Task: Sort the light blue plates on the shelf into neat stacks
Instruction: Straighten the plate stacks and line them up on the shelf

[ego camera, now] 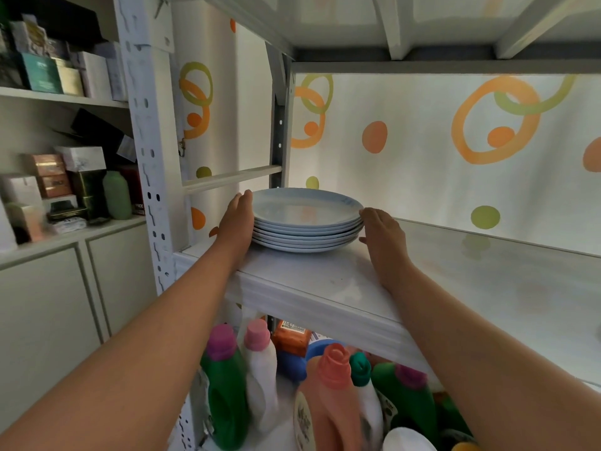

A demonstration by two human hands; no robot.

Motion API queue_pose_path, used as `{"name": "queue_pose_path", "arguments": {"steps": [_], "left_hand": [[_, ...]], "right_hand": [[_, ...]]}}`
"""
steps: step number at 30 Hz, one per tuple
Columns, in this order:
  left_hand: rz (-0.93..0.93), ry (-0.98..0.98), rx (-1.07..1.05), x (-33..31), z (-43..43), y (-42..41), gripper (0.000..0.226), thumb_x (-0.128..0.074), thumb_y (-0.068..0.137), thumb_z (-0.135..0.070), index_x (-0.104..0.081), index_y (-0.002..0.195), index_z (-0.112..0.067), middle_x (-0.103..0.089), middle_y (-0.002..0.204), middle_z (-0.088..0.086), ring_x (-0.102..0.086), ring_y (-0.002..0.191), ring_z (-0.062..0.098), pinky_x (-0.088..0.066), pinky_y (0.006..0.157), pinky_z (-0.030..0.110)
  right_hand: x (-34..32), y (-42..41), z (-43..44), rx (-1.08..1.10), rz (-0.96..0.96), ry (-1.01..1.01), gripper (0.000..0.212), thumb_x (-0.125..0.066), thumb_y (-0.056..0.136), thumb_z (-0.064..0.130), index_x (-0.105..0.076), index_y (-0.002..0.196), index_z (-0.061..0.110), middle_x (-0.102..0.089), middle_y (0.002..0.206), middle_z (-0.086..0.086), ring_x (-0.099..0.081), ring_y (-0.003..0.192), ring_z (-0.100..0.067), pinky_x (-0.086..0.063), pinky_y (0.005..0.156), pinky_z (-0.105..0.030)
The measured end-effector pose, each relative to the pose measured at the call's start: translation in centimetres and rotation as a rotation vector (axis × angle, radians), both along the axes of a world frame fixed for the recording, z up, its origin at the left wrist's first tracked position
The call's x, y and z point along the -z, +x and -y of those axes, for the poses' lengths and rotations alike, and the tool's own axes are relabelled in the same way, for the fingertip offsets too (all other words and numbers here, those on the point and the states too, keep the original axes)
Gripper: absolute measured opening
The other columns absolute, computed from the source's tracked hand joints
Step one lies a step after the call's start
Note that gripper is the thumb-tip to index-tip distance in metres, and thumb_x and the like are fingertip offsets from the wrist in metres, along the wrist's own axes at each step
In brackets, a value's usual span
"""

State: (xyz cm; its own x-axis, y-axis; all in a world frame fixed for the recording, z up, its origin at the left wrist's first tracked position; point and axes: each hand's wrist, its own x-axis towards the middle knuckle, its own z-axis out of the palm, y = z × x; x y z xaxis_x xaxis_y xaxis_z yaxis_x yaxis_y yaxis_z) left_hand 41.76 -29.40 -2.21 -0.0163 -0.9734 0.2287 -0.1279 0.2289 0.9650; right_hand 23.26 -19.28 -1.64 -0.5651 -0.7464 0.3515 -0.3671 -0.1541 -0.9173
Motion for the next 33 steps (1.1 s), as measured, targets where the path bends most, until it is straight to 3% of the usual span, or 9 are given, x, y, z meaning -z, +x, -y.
{"name": "queue_pose_path", "arguments": {"steps": [3, 7, 10, 13, 16, 20, 25, 31, 33], "left_hand": [[0.015, -0.015, -0.013, -0.1, -0.3, -0.1, 0.056, -0.019, 0.096, -0.046, -0.028, 0.143, -0.017, -0.033, 0.150, 0.006, -0.030, 0.138, 0.024, -0.017, 0.116, 0.049], [0.084, -0.077, -0.011, -0.2, -0.8, -0.4, 0.057, -0.021, 0.097, -0.046, -0.015, 0.148, -0.019, -0.016, 0.157, 0.003, -0.014, 0.144, 0.021, -0.011, 0.117, 0.041], [0.117, -0.100, 0.009, -0.2, -1.3, -0.4, 0.058, -0.027, 0.096, -0.046, -0.021, 0.146, -0.017, -0.020, 0.156, 0.004, -0.019, 0.143, 0.022, -0.015, 0.114, 0.039], [0.144, -0.112, 0.022, -0.2, -1.3, -0.1, 0.056, -0.036, 0.094, -0.041, -0.029, 0.144, -0.015, -0.028, 0.152, 0.007, -0.026, 0.139, 0.023, -0.023, 0.109, 0.036], [0.126, -0.086, 0.020, -0.1, -1.3, 0.1, 0.057, -0.047, 0.089, -0.027, -0.030, 0.142, -0.017, -0.029, 0.150, 0.008, -0.031, 0.135, 0.025, -0.028, 0.101, 0.033], [0.111, -0.078, 0.029, -0.4, -1.8, -0.1, 0.060, -0.046, 0.089, -0.022, -0.024, 0.144, -0.020, -0.025, 0.152, 0.006, -0.028, 0.136, 0.025, -0.029, 0.105, 0.036], [0.052, -0.057, 0.019, -0.5, -2.0, 0.1, 0.056, -0.042, 0.089, -0.018, -0.028, 0.143, -0.019, -0.033, 0.148, 0.007, -0.033, 0.132, 0.024, -0.030, 0.099, 0.032], [0.021, -0.033, 0.017, -0.7, -2.7, -0.2, 0.064, -0.043, 0.091, -0.019, -0.012, 0.147, -0.019, -0.022, 0.154, 0.006, -0.026, 0.138, 0.026, -0.026, 0.107, 0.037], [0.029, -0.032, 0.013, -0.7, -2.6, -0.1, 0.062, -0.042, 0.092, -0.020, -0.013, 0.147, -0.018, -0.023, 0.153, 0.006, -0.026, 0.138, 0.026, -0.026, 0.108, 0.037]], "right_hand": [[0.0, 0.0, -0.1, 0.013, -0.050, 0.011, 0.033, -0.043, 0.090, 0.026, -0.062, 0.102, 0.002, -0.059, 0.089, -0.008, -0.058, 0.101, -0.036, -0.048, 0.094, -0.049], [0.1, 0.3, -0.3, -0.003, -0.181, 0.046, 0.040, -0.048, 0.091, 0.027, -0.050, 0.131, 0.019, -0.061, 0.113, -0.005, -0.055, 0.107, -0.023, -0.035, 0.085, -0.022], [0.2, 0.7, -0.7, -0.079, -0.310, 0.043, 0.050, -0.057, 0.089, 0.039, -0.047, 0.135, 0.024, -0.052, 0.137, -0.005, -0.047, 0.126, -0.021, -0.034, 0.094, -0.022], [0.3, 0.7, -0.9, -0.160, -0.346, 0.117, 0.068, -0.064, 0.079, 0.054, -0.041, 0.139, 0.031, -0.021, 0.158, -0.002, -0.027, 0.142, -0.019, -0.025, 0.112, -0.030], [0.5, 0.9, -0.8, -0.200, -0.424, 0.148, 0.079, -0.071, 0.071, 0.054, -0.038, 0.139, 0.033, -0.006, 0.159, 0.001, -0.018, 0.144, -0.019, -0.022, 0.112, -0.029], [0.7, 0.7, -0.5, -0.161, -0.433, 0.112, 0.081, -0.075, 0.065, 0.055, -0.042, 0.134, 0.029, -0.024, 0.152, 0.002, -0.029, 0.137, -0.018, -0.027, 0.103, -0.022], [0.6, 0.4, -1.0, -0.124, -0.549, 0.162, 0.077, -0.074, 0.066, 0.055, -0.045, 0.133, 0.028, -0.033, 0.150, 0.002, -0.035, 0.135, -0.017, -0.032, 0.107, -0.029], [0.5, 0.2, -0.8, -0.189, -0.395, 0.205, 0.093, -0.071, 0.071, 0.055, -0.028, 0.147, 0.023, -0.014, 0.160, -0.001, -0.025, 0.144, -0.020, -0.023, 0.116, -0.032], [0.5, 0.0, -0.7, -0.189, -0.382, 0.206, 0.093, -0.071, 0.071, 0.055, -0.030, 0.147, 0.022, -0.018, 0.159, -0.001, -0.029, 0.142, -0.020, -0.025, 0.116, -0.033]]}}
